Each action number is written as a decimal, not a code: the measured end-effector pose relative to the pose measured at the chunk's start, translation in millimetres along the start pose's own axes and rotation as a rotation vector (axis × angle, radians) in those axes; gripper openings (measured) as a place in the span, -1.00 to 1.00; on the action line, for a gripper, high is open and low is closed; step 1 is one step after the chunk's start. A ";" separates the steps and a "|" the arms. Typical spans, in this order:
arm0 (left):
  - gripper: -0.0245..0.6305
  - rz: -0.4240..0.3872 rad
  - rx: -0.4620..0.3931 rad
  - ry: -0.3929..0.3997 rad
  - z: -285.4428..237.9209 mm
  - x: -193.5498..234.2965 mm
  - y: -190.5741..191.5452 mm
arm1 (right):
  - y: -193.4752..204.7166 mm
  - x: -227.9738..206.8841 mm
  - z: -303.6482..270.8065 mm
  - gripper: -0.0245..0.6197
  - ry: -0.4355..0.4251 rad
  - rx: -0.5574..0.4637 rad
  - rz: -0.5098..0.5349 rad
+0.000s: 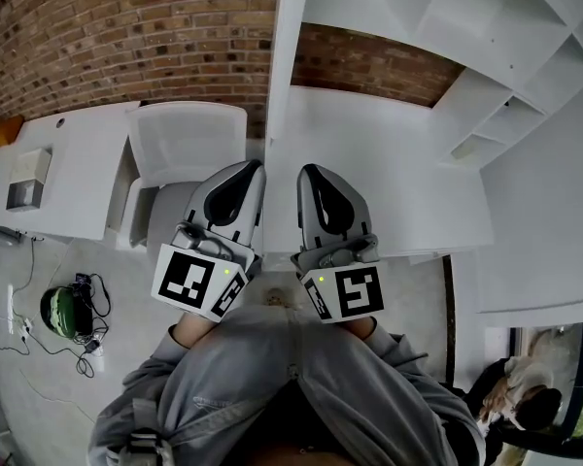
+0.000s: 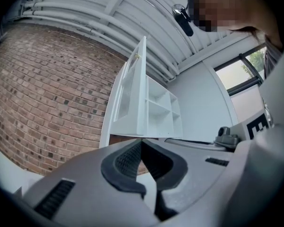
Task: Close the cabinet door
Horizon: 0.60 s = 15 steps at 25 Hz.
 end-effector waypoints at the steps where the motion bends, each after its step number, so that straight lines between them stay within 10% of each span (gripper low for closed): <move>1: -0.91 -0.001 -0.003 -0.007 -2.8 0.2 0.3 | 1.2 -2.1 -2.6 -0.84 -0.012 -0.002 -0.002; 15: -0.91 -0.017 0.003 -0.012 -10.1 5.3 -1.9 | 1.5 -1.5 -13.9 -0.84 -0.043 -0.017 -0.011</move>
Point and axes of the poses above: the fingertips, and each gripper's own axes: z backward along the fingers, x to its left, y out of its underside, the point moved 1 cm from there along z, backward along the fingers, and after that the axes turned 4 degrees about z, right-handed, at the moved point
